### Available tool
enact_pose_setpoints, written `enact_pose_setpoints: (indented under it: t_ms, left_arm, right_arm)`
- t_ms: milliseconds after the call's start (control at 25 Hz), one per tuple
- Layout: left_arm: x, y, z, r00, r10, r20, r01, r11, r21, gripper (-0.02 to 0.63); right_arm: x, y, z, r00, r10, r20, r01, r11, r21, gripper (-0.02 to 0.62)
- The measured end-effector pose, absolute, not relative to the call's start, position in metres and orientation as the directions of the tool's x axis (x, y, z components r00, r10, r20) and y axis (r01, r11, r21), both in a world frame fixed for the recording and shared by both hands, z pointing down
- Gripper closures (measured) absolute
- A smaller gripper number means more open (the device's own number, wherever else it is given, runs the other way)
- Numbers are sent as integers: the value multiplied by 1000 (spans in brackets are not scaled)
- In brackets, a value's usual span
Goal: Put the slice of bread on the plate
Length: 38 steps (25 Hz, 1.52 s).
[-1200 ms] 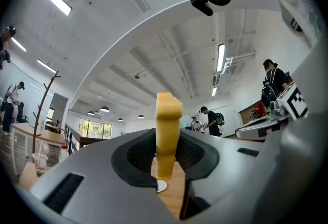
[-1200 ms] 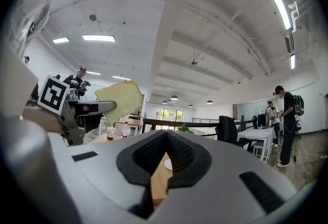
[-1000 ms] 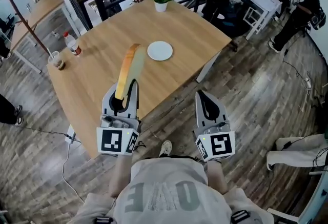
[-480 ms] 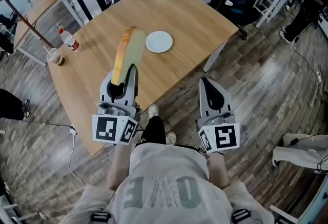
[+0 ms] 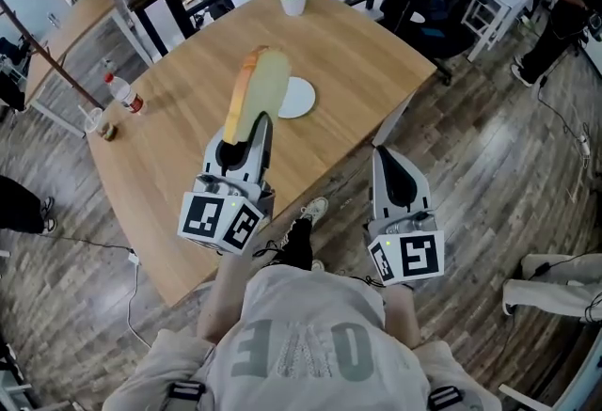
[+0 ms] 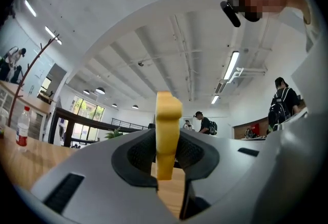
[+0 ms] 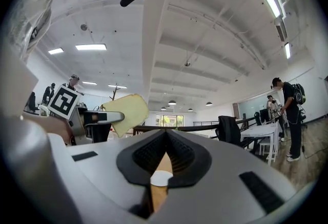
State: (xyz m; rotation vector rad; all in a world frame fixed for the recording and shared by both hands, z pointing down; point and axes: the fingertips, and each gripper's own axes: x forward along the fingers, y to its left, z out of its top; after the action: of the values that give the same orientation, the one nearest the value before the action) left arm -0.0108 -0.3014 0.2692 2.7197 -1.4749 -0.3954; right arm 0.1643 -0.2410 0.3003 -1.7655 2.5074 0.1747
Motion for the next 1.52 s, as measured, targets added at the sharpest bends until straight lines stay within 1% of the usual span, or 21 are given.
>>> enact_pose_setpoints:
  t_ms: [120, 360, 400, 480, 560, 640, 800, 920, 1120, 1280, 1400, 1520]
  left_arm:
    - [-6, -324, 284, 533, -827, -178, -811, -559, 171, 514]
    - [-2, -377, 328, 527, -848, -48, -838, -528, 138, 514]
    - [-1, -384, 336, 538, -842, -31, -829, -536, 158, 514]
    - [-1, -400, 353, 563, -826, -16, -798, -549, 249, 514]
    - [-5, -415, 370, 569, -822, -4, -769, -534, 351, 514]
    - [-6, -427, 392, 567, -822, 44, -765, -506, 399, 514]
    - [2, -447, 436, 582, -799, 153, -777, -489, 397, 514]
    - [8, -463, 455, 590, -783, 196, -779, -489, 393, 514]
    - [14, -486, 486, 571, -776, 270, -797, -444, 410, 514]
    - [30, -500, 515, 625, -709, 326, -760, -456, 464, 514]
    - [35, -504, 532, 628, -692, 358, -759, -440, 480, 514]
    - [35, -508, 538, 635, -689, 348, -741, -418, 525, 514]
  right_arm:
    - [164, -254, 299, -335, -935, -116, -942, 330, 55, 580]
    - [162, -283, 307, -345, -936, -71, -938, 342, 48, 580]
    - [162, -288, 311, -346, -936, -56, -938, 344, 45, 580]
    - [159, -299, 321, -348, -937, -26, -937, 347, 42, 580]
    - [155, -311, 329, -356, -934, 3, -934, 356, 39, 580]
    - [150, -320, 339, -370, -929, 34, -928, 371, 32, 580]
    - [137, -339, 359, -409, -908, 91, -910, 413, 33, 580]
    - [126, -351, 368, -428, -896, 121, -901, 433, 23, 580]
    - [118, -361, 387, -439, -879, 188, -895, 446, -6, 580]
    - [117, -366, 400, -439, -873, 213, -895, 445, -24, 580]
    - [116, -368, 408, -440, -868, 232, -895, 445, -34, 580]
    - [110, -369, 416, -448, -857, 255, -890, 454, -42, 580]
